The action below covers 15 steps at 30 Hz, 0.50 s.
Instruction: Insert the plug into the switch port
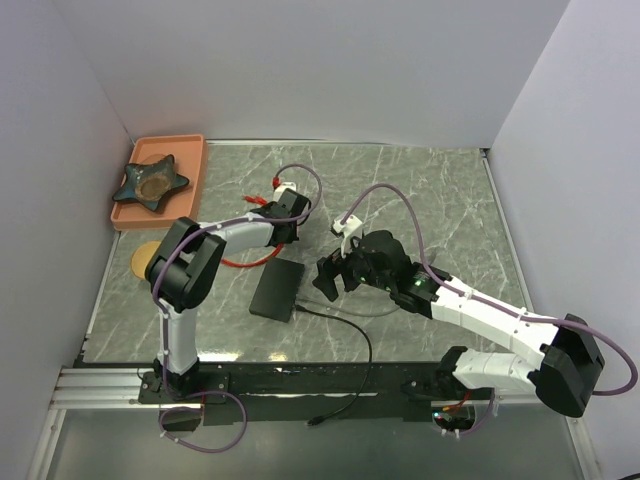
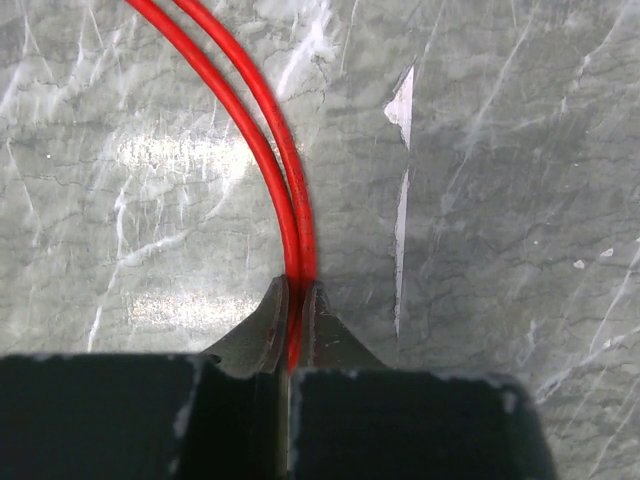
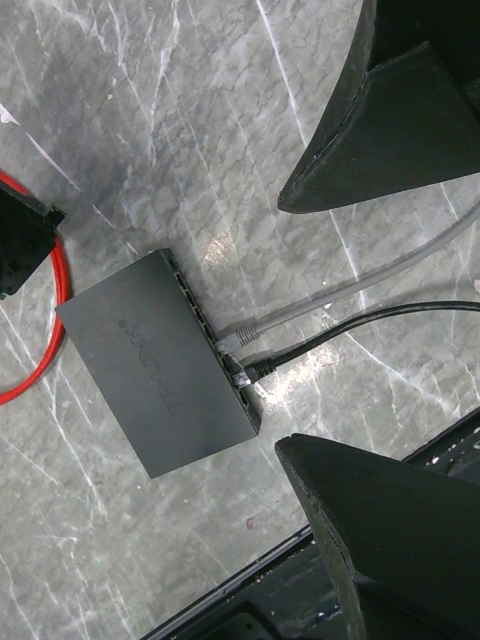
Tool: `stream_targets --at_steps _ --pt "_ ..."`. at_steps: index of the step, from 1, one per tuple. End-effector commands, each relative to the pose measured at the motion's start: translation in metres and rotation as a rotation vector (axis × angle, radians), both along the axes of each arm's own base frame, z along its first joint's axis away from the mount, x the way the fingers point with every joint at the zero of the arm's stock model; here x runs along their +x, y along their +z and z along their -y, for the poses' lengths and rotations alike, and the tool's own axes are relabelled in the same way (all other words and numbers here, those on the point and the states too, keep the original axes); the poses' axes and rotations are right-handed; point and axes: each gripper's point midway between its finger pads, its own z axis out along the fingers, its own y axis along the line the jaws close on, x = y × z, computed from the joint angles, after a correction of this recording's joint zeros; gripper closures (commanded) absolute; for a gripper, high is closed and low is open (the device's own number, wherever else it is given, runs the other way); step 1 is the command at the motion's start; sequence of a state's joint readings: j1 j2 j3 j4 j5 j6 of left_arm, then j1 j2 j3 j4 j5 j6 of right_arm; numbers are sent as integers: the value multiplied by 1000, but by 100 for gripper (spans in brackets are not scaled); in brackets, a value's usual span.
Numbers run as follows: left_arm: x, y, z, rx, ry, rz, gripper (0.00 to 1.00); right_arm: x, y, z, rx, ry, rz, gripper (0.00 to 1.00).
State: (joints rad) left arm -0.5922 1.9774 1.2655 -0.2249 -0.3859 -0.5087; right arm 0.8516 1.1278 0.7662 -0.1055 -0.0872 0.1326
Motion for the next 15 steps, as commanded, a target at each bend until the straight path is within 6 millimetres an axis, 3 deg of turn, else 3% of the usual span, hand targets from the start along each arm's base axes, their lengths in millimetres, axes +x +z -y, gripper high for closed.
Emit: stream_targets --at_steps 1,5,10,15 --pt "-9 -2 -8 49 -15 -33 99 5 12 2 27 -15 36 1" --pt "5 48 -2 11 -22 69 99 5 15 6 25 -26 45 1" --pt "10 127 18 -119 -89 223 99 6 21 14 41 -63 71 1" --pt "0 207 61 -330 -239 355 99 9 30 28 56 -127 99 1"
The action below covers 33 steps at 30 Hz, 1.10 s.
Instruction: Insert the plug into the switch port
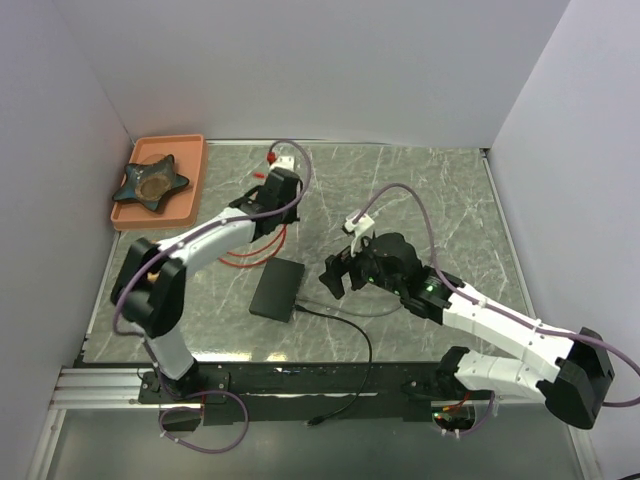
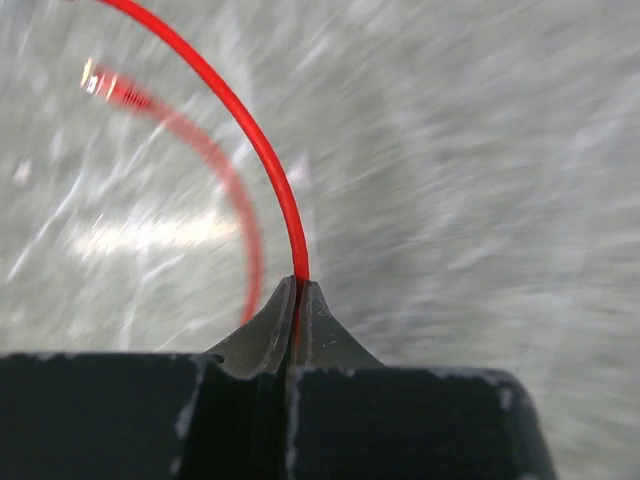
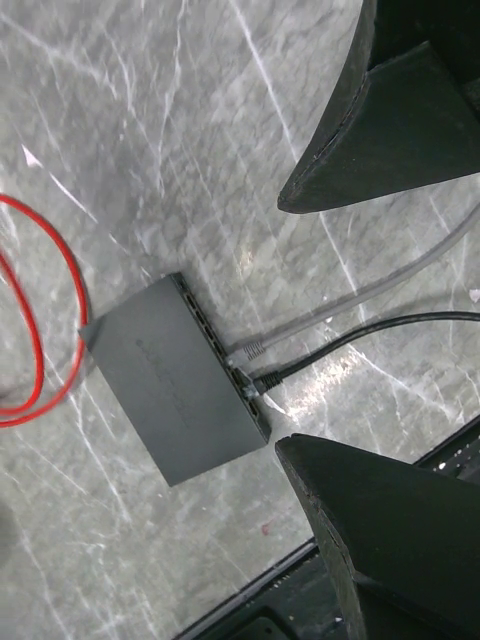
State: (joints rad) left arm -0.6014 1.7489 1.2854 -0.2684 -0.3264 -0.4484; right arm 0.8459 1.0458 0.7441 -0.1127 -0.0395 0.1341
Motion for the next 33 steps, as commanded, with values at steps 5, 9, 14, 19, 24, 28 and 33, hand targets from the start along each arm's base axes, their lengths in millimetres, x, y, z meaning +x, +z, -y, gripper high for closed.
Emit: stream_targets --at_steps 5,9,14,19,24,28,33 --pt "-23 167 83 -376 -309 298 99 7 33 26 90 -123 97 1" --pt "-53 223 91 -554 -407 424 99 3 49 33 132 -123 143 1" --pt "-82 204 82 -626 -456 434 99 -8 73 38 220 -93 205 1" --pt "-100 142 74 -680 -436 376 99 -12 69 36 248 -67 197 1" --pt "-113 74 73 -739 -407 278 99 -10 42 24 220 -50 95 1" --pt "-108 52 70 -694 -365 223 99 0 25 19 198 -72 46 1" --pt "-91 39 58 -566 -259 173 64 8 9 16 147 -88 0 1"
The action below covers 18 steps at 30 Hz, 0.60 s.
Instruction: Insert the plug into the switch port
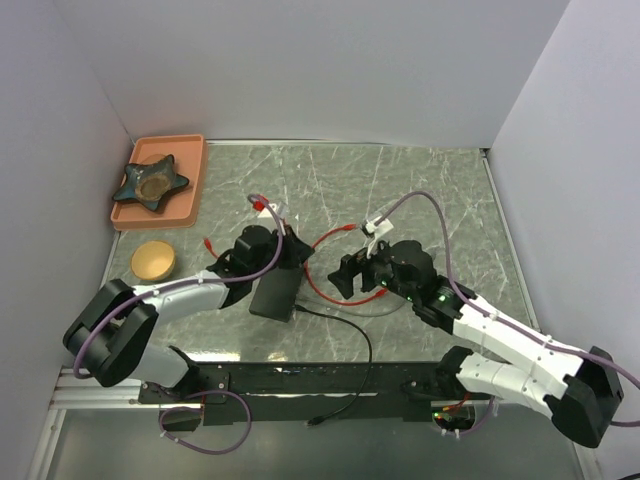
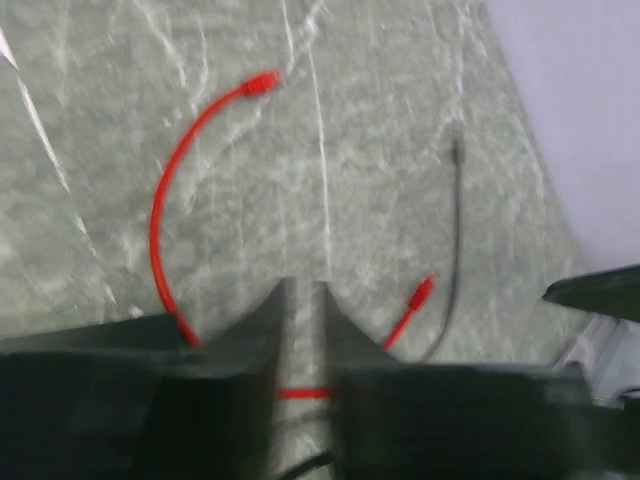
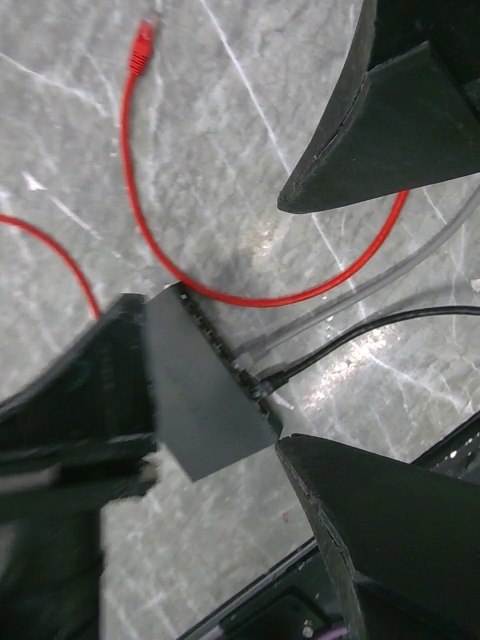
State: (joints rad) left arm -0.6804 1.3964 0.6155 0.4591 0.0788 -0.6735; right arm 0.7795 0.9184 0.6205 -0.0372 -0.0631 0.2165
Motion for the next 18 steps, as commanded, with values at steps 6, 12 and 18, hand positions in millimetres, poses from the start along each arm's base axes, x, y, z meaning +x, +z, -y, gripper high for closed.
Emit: stream_targets --at_steps 6,12,18 --pt "60 6 9 254 114 -6 40 6 13 2 56 -35 37 1" --pt "83 -40 26 490 138 -70 40 7 18 12 58 -64 61 1" --pt "94 -76 43 591 142 -77 41 4 13 20 35 -75 57 1"
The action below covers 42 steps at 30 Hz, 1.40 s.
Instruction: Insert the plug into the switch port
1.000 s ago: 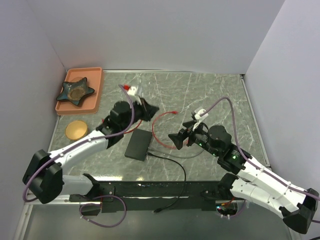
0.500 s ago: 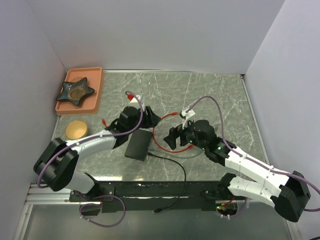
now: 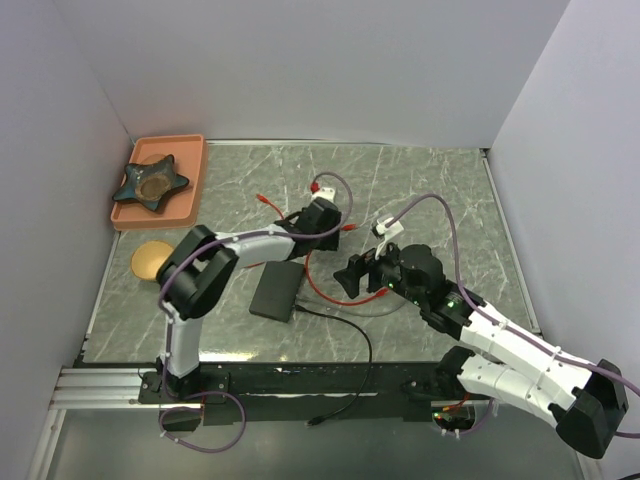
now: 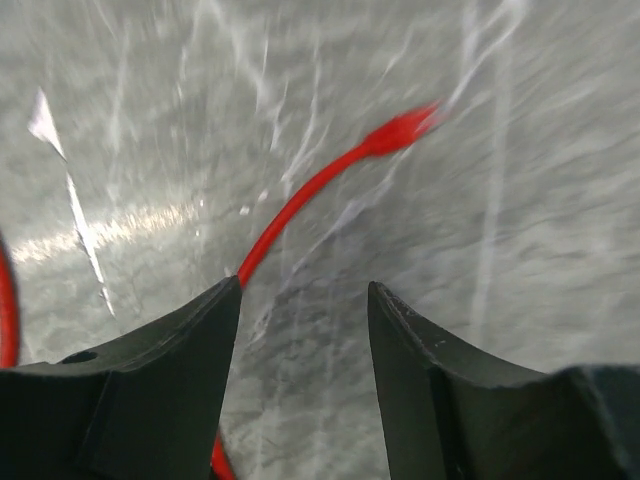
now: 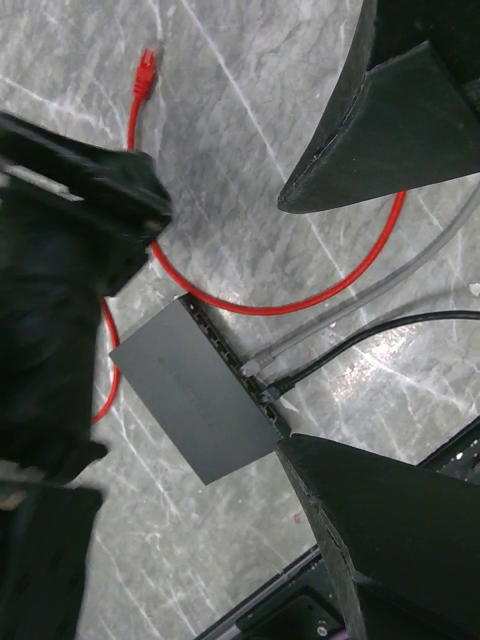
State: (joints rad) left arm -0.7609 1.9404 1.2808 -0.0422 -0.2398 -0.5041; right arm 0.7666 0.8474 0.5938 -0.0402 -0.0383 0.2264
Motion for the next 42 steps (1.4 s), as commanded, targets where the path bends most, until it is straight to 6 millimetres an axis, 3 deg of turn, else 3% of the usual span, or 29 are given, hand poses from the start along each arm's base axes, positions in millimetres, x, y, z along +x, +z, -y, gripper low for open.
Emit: stream_targets --at_steps 1,5,10,13,15,16,17,20,24,34,42 --pt "7 -11 -1 110 21 14 41 4 6 9 6 -38 34 1" --pt "8 -36 -5 154 40 -13 41 4 6 11 8 -37 40 1" --pt "3 -42 -5 153 31 -6 42 5 1 10 -3 -36 33 1" --pt "0 -32 -7 130 31 28 42 7 0 9 -4 -36 30 1" --pt "0 -12 -3 72 23 65 42 7 -1 6 -6 -29 26 1" --pt "-6 -15 -7 67 20 63 42 7 -2 6 -6 -29 26 1" --pt "-4 1 -3 26 13 97 41 7 -2 6 -6 -26 24 1" --pt "-5 16 -6 8 13 132 40 7 -2 4 0 -19 23 1" --pt "1 25 -13 37 48 155 39 7 -7 4 -13 -16 9 1" --pt "12 -26 -24 150 86 56 40 5 -8 2 -11 -5 2 1" --pt "13 -47 -33 118 70 6 45 8 -11 1 -23 -7 -4 1"
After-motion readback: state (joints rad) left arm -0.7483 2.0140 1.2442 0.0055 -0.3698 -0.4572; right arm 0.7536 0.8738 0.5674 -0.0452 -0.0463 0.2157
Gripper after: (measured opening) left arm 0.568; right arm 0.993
